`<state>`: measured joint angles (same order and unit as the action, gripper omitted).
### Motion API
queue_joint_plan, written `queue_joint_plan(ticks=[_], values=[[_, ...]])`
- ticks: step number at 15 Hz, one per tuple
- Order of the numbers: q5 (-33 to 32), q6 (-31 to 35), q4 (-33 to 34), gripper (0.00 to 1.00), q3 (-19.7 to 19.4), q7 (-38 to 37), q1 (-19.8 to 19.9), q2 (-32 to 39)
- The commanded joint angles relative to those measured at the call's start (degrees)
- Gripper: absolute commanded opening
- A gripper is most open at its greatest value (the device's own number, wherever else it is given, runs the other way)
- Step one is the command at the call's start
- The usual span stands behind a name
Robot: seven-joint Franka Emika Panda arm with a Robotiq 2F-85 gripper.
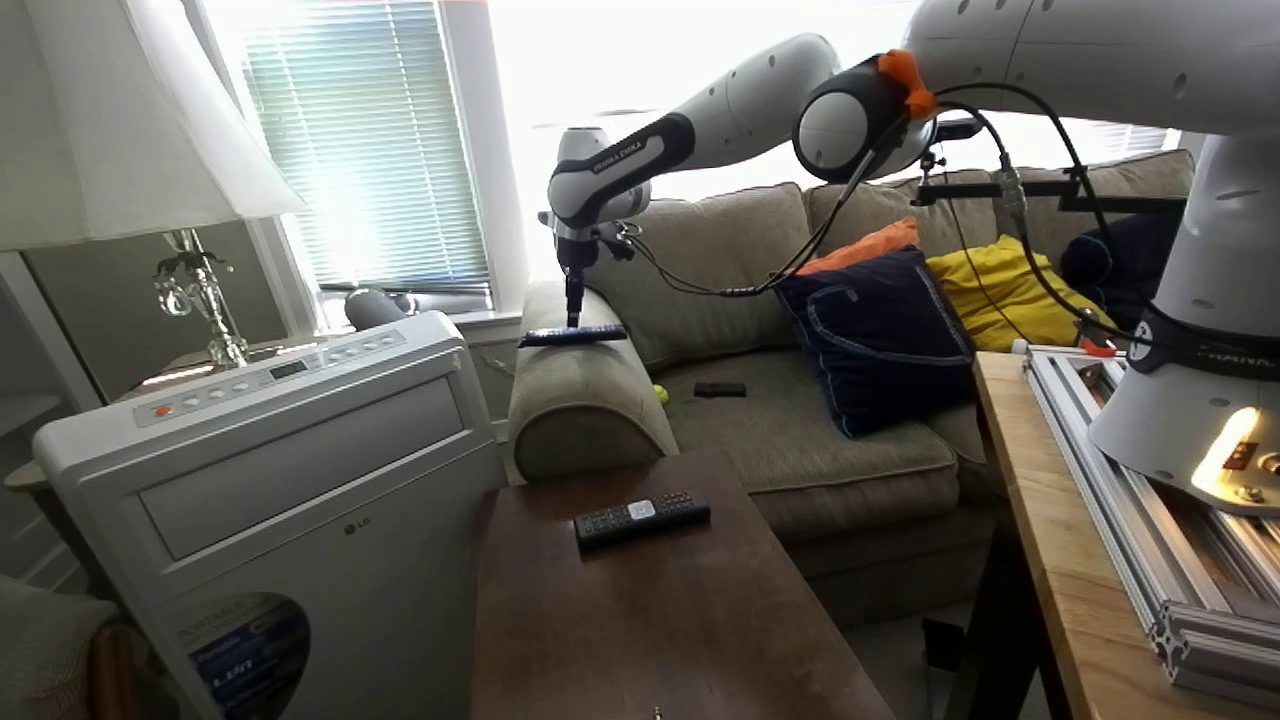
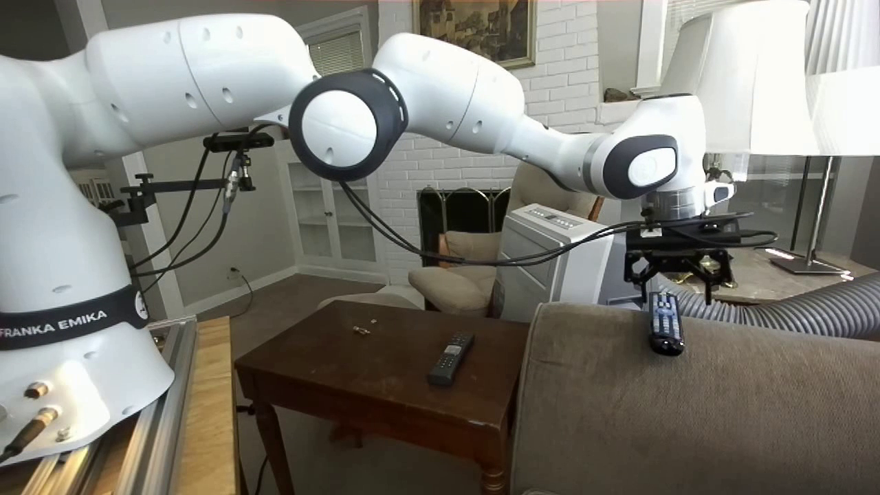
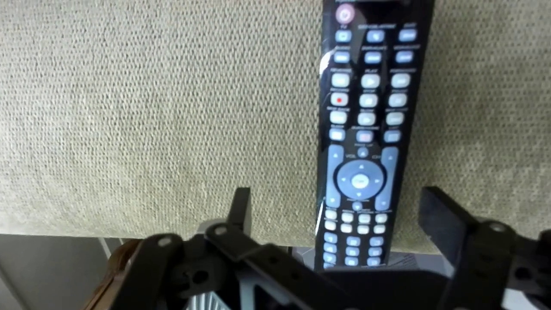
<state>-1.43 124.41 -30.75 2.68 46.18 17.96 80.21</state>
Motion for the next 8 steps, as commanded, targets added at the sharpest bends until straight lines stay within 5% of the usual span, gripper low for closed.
queue_joint_plan(ticks=[1,8], values=[[-0.66,-2.83,-1.32,1.0,-0.97,-0.94,-0.32,-0.94],[0.18,-2.37,-1.32,1.0,-1.18,-0.57,-0.17,1.47]])
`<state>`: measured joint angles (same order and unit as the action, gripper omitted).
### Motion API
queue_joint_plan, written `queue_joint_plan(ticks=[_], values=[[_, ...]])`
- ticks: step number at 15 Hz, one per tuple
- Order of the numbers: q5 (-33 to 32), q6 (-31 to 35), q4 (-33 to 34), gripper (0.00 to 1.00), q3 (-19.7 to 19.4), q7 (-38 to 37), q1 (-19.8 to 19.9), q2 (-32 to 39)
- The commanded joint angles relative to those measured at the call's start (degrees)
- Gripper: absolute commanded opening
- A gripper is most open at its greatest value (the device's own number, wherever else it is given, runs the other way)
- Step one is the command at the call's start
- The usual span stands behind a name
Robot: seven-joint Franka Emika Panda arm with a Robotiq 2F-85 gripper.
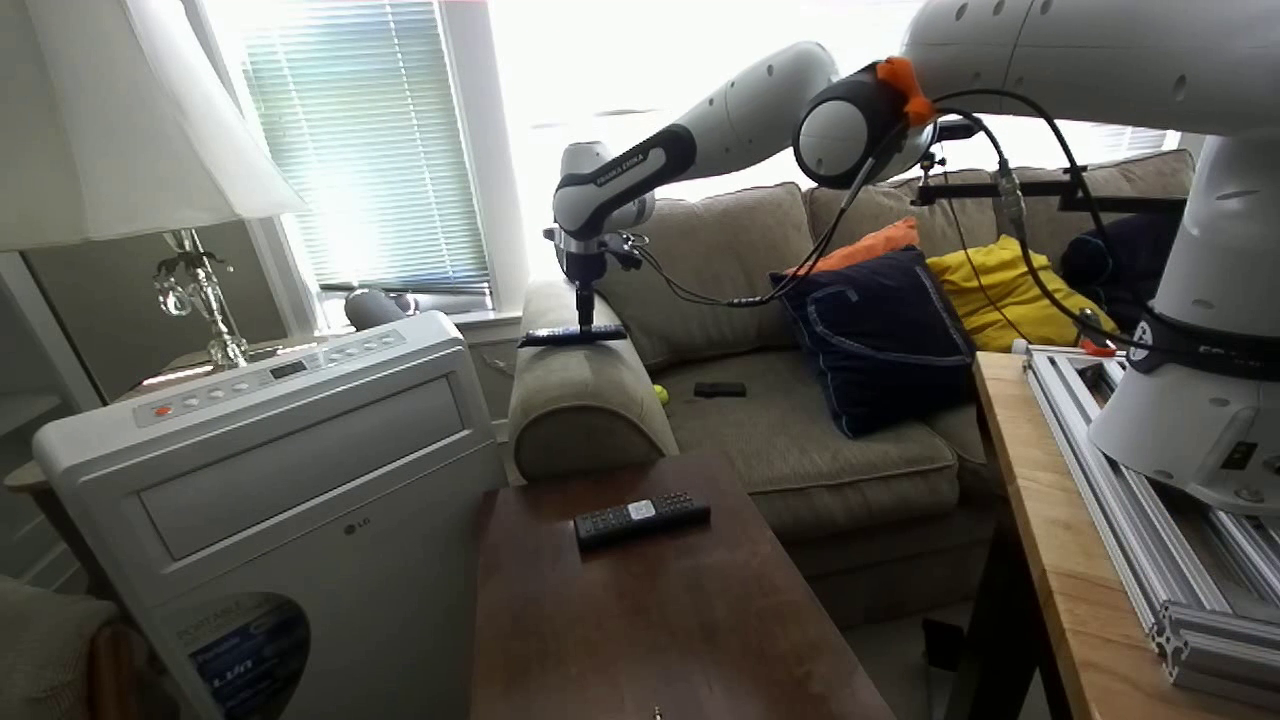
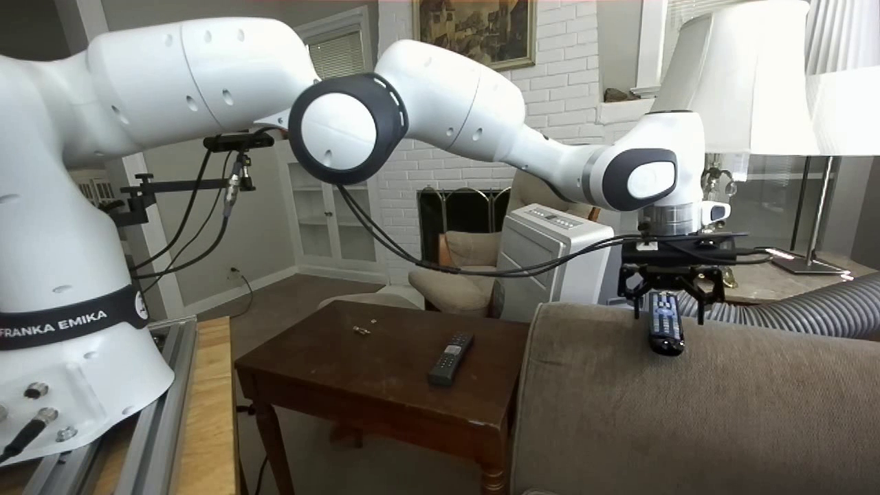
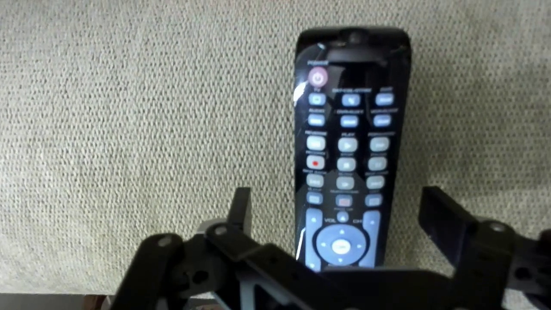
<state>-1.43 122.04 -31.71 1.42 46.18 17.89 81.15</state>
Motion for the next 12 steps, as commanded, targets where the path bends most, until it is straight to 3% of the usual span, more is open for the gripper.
queue_joint_plan(ticks=[1,4,5,6,12], values=[[0.22,0.35,-0.24,1.0,0.16,-0.56,-0.21,0.91],[0.31,0.64,0.09,1.0,0.52,-0.48,-0.65,1.7],[0.34,0.99,0.28,0.75,0.56,-0.8,-0.84,1.92],[0.3,1.07,0.41,0.74,0.51,-1.18,-1.09,1.97],[0.38,1.31,0.95,0.31,0.56,-1.1,-1.52,1.91]])
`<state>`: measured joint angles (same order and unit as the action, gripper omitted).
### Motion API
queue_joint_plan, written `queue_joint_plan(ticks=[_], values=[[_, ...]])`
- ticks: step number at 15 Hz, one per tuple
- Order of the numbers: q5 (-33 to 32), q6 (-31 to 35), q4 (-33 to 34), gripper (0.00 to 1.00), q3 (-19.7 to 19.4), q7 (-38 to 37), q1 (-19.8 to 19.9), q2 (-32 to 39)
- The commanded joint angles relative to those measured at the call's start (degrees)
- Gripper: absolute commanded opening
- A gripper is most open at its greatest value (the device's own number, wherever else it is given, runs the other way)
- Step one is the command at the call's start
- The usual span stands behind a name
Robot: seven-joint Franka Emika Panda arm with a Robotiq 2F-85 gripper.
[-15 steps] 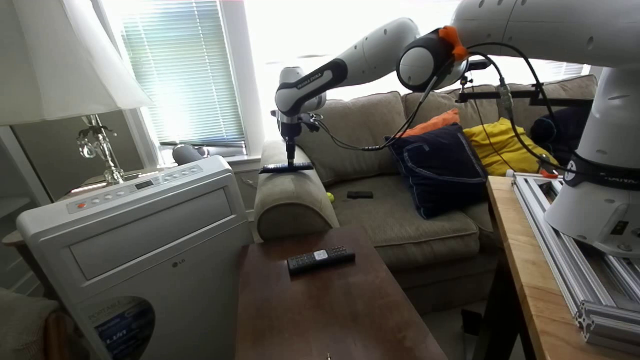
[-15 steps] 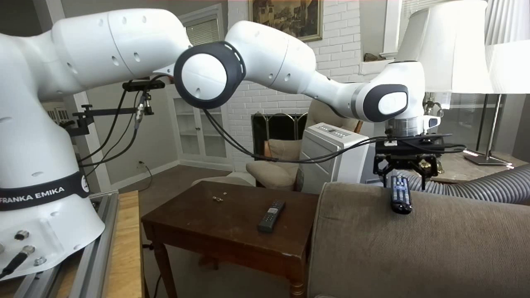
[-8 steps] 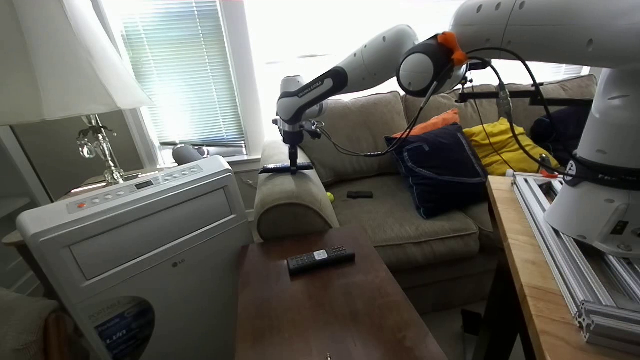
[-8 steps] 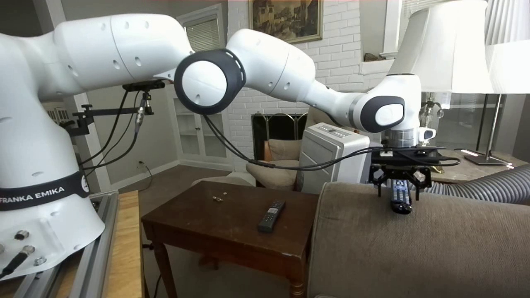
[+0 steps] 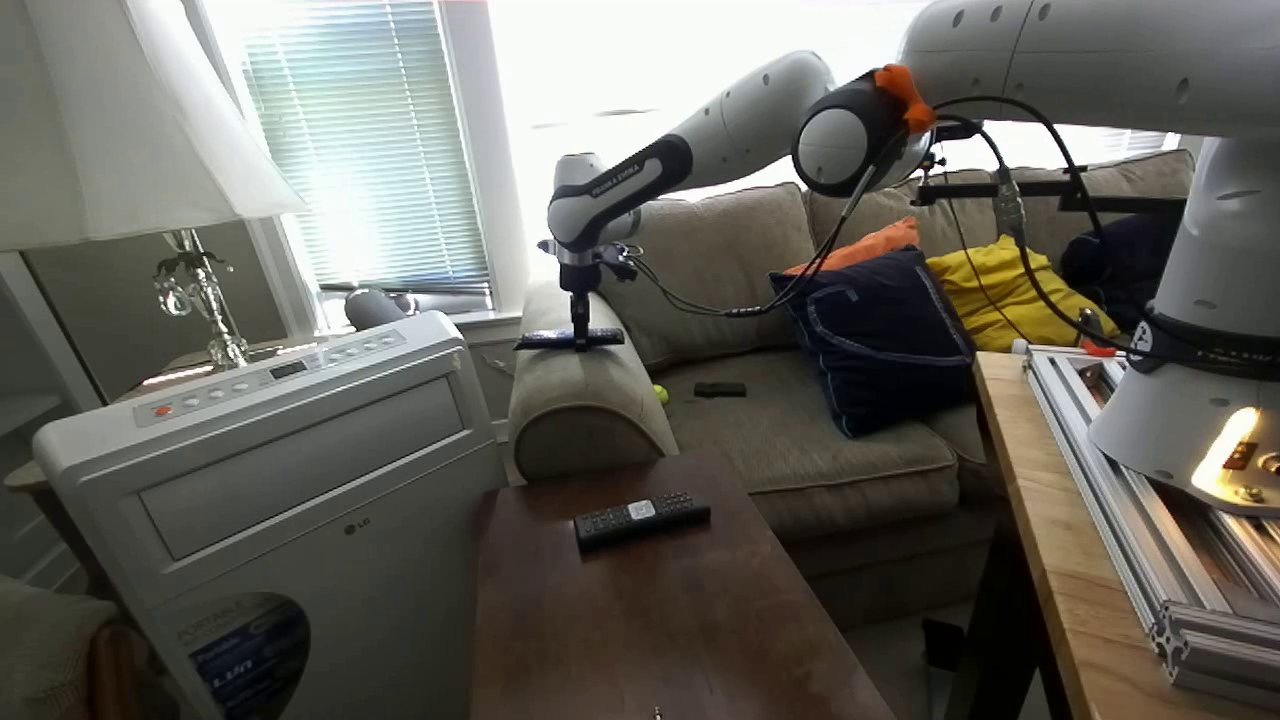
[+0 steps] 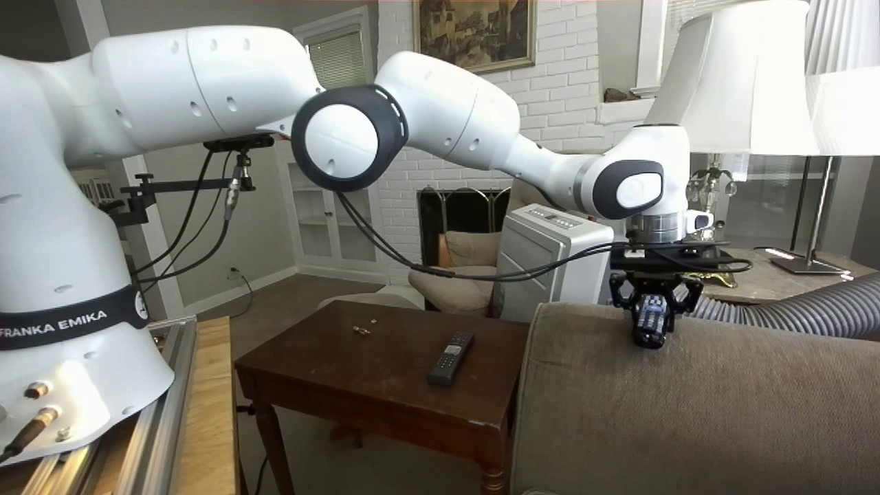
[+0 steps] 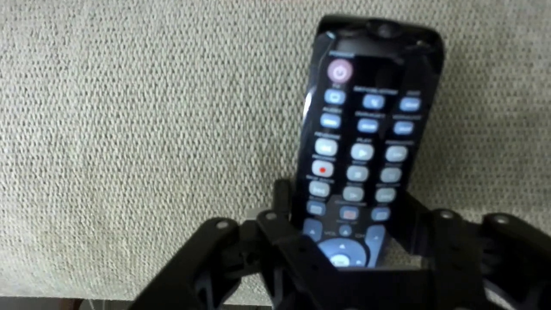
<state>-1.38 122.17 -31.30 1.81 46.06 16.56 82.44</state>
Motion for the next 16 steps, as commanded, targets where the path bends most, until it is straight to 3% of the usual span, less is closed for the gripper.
queue_joint_plan(ticks=[1,16], values=[[0.27,1.29,0.5,0.27,0.13,-0.89,-0.22,0.67],[1.02,3.36,-1.56,0.24,2.61,1.05,2.81,-4.94]])
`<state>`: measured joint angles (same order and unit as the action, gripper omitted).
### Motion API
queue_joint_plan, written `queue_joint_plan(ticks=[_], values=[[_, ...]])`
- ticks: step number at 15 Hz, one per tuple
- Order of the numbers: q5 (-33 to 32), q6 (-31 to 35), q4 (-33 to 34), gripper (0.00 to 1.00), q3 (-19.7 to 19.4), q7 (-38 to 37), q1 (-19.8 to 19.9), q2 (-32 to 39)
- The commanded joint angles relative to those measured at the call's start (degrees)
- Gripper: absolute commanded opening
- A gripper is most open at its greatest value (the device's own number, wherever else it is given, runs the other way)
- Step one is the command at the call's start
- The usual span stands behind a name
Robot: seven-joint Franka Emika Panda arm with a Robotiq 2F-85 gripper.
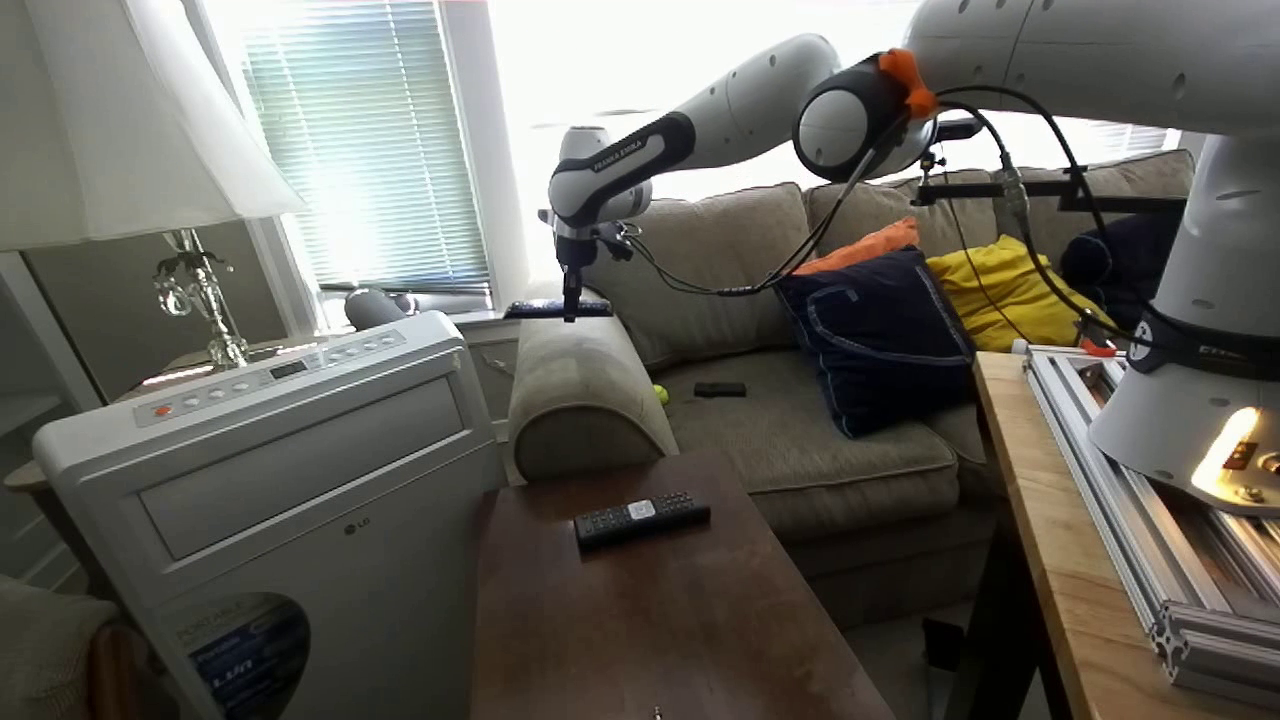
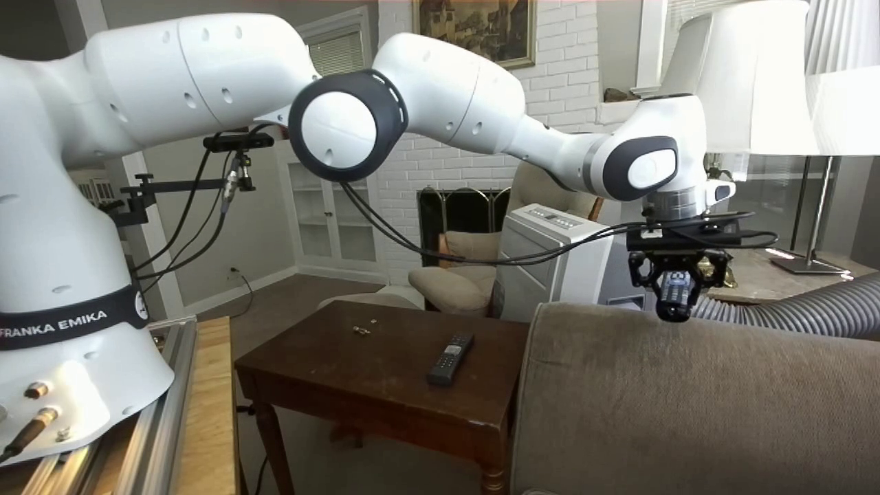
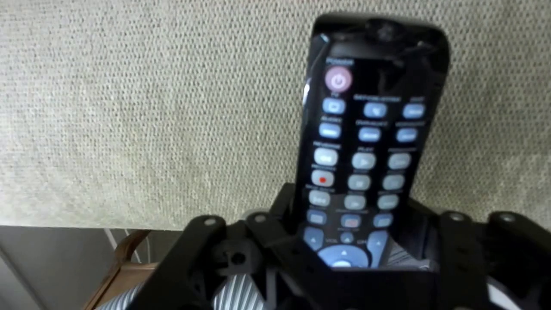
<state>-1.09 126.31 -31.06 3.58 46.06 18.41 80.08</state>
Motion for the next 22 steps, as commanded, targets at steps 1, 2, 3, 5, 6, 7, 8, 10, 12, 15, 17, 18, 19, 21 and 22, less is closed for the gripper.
queue_joint_plan(ticks=[1,2,3,5,6,7,8,10,12,15,17,18,19,21,22], values=[[0.51,-1.0,-2.45,0.24,0.73,1.29,1.09,-3.17],[0.27,-1.6,-3.05,0.24,0.53,1.4,1.14,-4.05],[0.08,-2.24,-3.8,0.24,0.41,1.61,1.16,-4.76],[-0.08,-3.1,-4.77,0.24,0.39,2.27,1.16,-5.72],[-0.02,-3.59,-5.2,0.24,0.53,2.75,1.13,-6.06],[0.08,-4.04,-5.91,0.24,0.77,3.63,1.15,-6.52],[0.14,-4.09,-6.82,0.24,0.9,4.23,1.15,-7.02],[0.3,-3.67,-9.42,0.24,1.29,5.3,1.21,-8.4],[0.4,-1.84,-12.45,0.24,1.41,4.69,1.13,-9.98],[0.93,0.89,-18.35,0.24,1.89,2.83,1.28,-13.64],[0.9,3.72,-23.43,0.24,1.92,1.54,1.29,-16.64],[1.07,4.46,-25.53,0.24,2.01,0.79,1.31,-17.99],[1.13,5.63,-27.69,0.24,2.04,0.24,1.3,-19.33],[1.04,6.31,-32.07,0.24,2.13,-0.66,1.25,-22.22],[1.0,6.47,-34.29,0.24,2.14,-1.12,1.21,-23.66]])
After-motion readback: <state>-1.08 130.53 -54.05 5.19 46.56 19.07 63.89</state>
